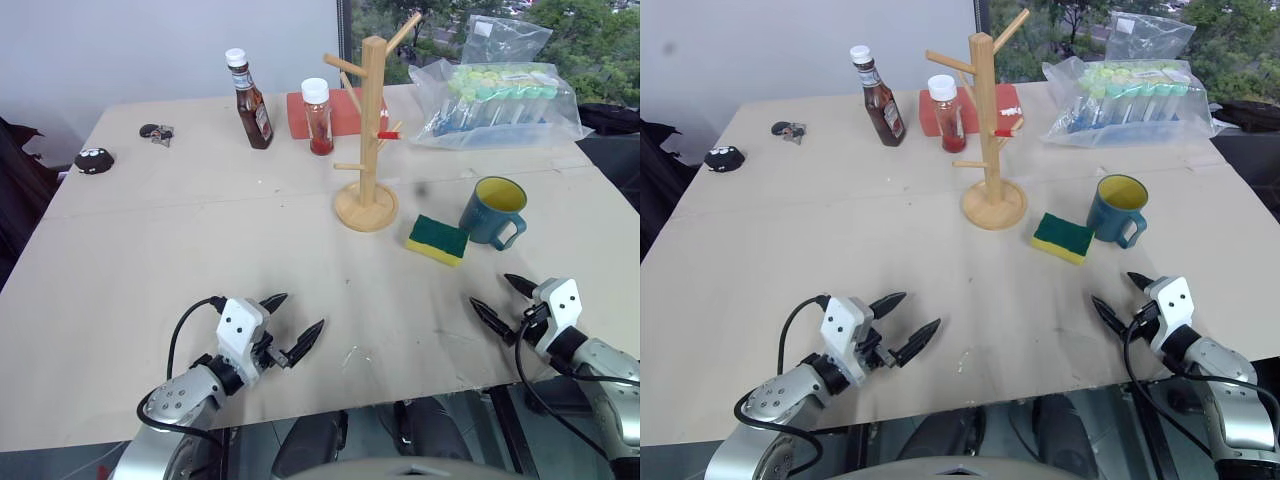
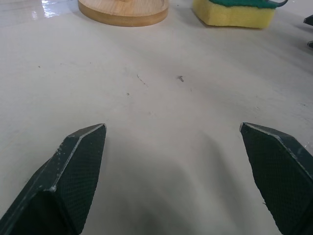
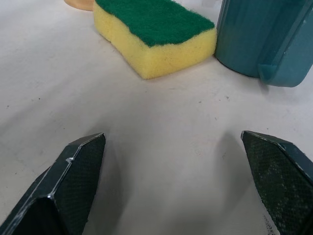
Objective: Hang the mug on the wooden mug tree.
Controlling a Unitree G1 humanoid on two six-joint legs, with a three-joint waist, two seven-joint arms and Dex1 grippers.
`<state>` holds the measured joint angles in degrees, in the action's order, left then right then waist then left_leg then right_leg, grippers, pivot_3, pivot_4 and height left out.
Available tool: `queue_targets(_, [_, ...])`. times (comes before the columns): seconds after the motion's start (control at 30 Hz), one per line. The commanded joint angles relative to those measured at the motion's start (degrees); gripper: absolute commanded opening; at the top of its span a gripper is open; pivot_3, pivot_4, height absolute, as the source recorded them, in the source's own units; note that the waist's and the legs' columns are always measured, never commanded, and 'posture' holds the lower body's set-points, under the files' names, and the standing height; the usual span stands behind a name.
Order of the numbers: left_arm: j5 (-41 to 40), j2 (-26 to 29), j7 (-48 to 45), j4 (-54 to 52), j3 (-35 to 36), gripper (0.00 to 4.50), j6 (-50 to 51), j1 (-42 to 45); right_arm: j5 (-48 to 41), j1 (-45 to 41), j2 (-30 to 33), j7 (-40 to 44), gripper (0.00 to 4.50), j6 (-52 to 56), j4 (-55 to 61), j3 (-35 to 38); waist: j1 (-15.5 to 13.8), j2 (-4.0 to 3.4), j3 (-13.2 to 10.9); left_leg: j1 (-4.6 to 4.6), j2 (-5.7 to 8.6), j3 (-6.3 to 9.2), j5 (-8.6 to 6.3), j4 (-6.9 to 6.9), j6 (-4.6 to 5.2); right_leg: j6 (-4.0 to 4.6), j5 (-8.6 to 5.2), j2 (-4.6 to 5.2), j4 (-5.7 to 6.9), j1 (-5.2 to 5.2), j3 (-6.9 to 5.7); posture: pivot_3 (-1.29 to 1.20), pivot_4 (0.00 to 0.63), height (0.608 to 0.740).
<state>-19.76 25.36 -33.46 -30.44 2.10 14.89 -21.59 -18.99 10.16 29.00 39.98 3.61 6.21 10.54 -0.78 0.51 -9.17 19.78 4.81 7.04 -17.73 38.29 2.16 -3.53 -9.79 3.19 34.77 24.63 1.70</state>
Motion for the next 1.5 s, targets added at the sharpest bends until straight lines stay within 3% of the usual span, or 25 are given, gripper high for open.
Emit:
queue_targets(0.03, [-0.35,-0.14,0.36,-2.35,0.50,4.50,-0.62,-0.65,-0.65,-0.70,0.61,0.52,4.49,-0.95,0.66,1.36,0.00,0.00,0.00,0.00,0.00,0.00,0.00,0.00,0.00,0.00,0.00,0.00,0.00,0.00,0.00,0.00,0.150,0.740])
queue_targets(0.93, [-1.29,0.64,-0.76,-1.45,1.37,4.50,-1.56,-0.50,0.15,-0.40,1.32,1.66,4.49,-0.78,2.16,0.93,-0.01,0.00,0.00,0.00,0.00,-0.01,0.00,0.00,0.00,0.00,0.00,0.00,0.00,0.00,0.00,0.00,0.150,0.740])
queue_targets(1.13, [-4.52,4.50,-5.38,-2.96,3.32,4.50,-0.74,2.41,-1.70,-0.73,3.57,5.16,4.49,2.14,8.59,-1.48,0.01,-0.02,-0.01,0.00,0.00,0.01,0.00,0.00,0.00,0.00,0.00,0.00,0.01,0.00,-0.01,0.00,0.150,0.740])
queue_targets(1.3, [-10.94,10.02,-11.54,-5.24,5.17,4.50,1.64,7.50,-1.09,-7.03,2.88,3.17,4.49,4.88,12.55,-4.40,0.16,-0.03,-0.04,-0.03,-0.02,-0.07,0.01,0.02,-0.01,0.19,-0.11,-0.02,0.03,0.01,-0.11,0.00,0.150,0.740])
queue_targets(1.5, [-14.96,13.11,-12.42,-6.85,6.25,4.50,5.31,12.68,4.40,-14.34,1.75,0.17,4.49,6.06,9.87,-9.71,0.04,0.00,-0.05,0.02,-0.01,-0.05,0.15,0.00,-0.27,0.23,0.14,-0.02,0.00,0.06,-0.17,0.00,0.150,0.740])
